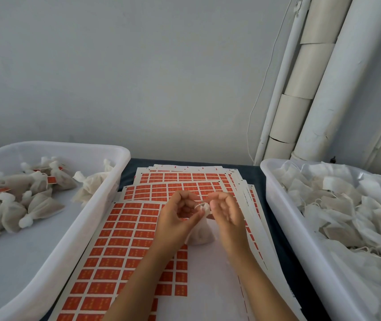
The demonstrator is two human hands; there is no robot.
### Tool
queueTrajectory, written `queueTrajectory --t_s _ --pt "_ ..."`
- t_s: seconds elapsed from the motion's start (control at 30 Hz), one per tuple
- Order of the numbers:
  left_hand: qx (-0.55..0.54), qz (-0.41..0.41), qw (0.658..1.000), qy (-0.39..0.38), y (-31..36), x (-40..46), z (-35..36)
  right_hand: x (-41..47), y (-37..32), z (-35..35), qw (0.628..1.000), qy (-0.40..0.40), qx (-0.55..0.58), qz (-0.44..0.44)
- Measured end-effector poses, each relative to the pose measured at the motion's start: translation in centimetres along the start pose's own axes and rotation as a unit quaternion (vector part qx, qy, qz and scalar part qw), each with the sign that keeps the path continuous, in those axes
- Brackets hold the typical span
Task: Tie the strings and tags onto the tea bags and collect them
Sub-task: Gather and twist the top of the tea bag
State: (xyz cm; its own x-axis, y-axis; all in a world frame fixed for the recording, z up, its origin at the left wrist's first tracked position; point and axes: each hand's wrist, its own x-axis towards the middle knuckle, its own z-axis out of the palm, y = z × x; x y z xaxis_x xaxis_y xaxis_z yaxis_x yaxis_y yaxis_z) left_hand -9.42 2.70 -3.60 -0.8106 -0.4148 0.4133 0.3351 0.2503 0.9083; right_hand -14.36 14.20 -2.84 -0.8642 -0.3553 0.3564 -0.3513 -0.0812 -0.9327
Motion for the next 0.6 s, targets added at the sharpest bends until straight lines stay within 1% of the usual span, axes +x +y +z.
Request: queueTrajectory --t_s 0.07,0.17,0.3,0.4,0.5,0.6 --pt "0.007 -0.007 1.000 0.006 -0.12 0.07 0.02 -0.05 0.20 -0.12 1.000 -0.003 -0.020 0.002" --pt "0.018 -0.012 1.000 0.013 -0.20 0.12 0.01 -0.02 0.35 -0.29 0.998 -0.003 -0.061 -0.019" --pt "0.044 -0.015 0.999 0.011 -0.27 0.09 -0.04 0.09 0.15 -0.42 0.995 -0.028 -0.081 -0.046" --pt "0.087 0.004 0.996 -0.002 -0.30 0.13 -0.11 0.02 0.11 -0.41 0.994 -0.053 -0.086 -0.051" --pt "0.107 0.021 0.994 -0.014 -0.27 0.10 -0.22 0.04 0.19 -0.68 0.992 -0.055 -0.093 -0.062" --pt "0.107 0.028 0.994 -0.012 -0.29 0.15 -0.29 -0.07 0.14 -0.56 0.983 -0.045 -0.145 -0.103"
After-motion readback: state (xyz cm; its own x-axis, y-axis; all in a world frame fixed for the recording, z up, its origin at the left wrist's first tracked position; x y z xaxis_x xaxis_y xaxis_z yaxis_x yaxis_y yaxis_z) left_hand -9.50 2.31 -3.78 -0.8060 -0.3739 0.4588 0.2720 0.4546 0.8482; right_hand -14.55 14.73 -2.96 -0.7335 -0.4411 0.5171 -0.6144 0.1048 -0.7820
